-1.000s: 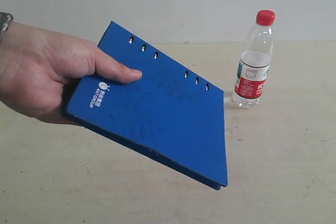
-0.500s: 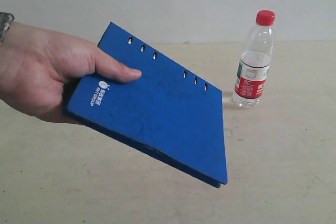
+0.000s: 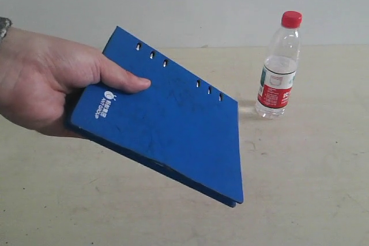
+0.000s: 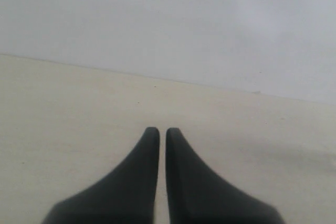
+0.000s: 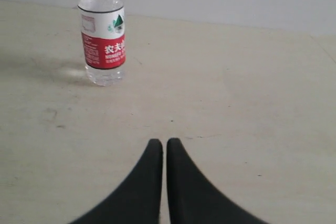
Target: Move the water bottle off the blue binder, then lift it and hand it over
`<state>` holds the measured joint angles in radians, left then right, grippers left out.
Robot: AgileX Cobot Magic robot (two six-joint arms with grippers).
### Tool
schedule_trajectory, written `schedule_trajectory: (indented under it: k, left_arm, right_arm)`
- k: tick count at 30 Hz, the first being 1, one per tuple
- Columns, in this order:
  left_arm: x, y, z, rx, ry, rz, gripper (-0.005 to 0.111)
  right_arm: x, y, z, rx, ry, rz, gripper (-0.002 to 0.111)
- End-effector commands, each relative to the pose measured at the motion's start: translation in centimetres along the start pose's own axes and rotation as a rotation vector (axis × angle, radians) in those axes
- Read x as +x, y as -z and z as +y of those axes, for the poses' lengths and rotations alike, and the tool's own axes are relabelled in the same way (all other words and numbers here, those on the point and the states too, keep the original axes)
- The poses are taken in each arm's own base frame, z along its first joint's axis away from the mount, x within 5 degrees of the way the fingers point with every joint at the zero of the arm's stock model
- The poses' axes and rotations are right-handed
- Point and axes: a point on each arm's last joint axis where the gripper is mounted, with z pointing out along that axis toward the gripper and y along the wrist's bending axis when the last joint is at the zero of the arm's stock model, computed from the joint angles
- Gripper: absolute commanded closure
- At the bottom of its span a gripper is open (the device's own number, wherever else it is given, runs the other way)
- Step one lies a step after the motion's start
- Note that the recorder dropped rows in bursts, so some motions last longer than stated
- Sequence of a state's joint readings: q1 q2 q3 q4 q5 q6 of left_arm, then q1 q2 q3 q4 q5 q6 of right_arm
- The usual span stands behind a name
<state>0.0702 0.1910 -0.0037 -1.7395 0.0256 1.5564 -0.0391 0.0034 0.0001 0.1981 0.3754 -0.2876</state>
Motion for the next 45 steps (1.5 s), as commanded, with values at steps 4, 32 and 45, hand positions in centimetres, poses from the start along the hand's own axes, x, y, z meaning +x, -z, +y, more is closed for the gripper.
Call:
schedule_trajectory:
  k: [4, 32, 45]
  left_arm:
    - [0.1, 0.0, 0.1, -0.009, -0.001, 0.005, 0.102]
    - [0.1, 0.0, 0.1, -0.009, -0.001, 0.005, 0.102]
    - [-1.0, 1.7, 0.3, -0.043, -0.011, -0.190, 0.102]
  right_arm:
    - [-0.7, 0.1, -0.3, 0.030, -0.031, -0.075, 0.108]
    - [-0.3, 0.0, -0.2, 0.025, -0.020, -0.032, 0.108]
    - [-0.4, 0.0, -0.3, 0.028, -0.020, -0.046, 0.108]
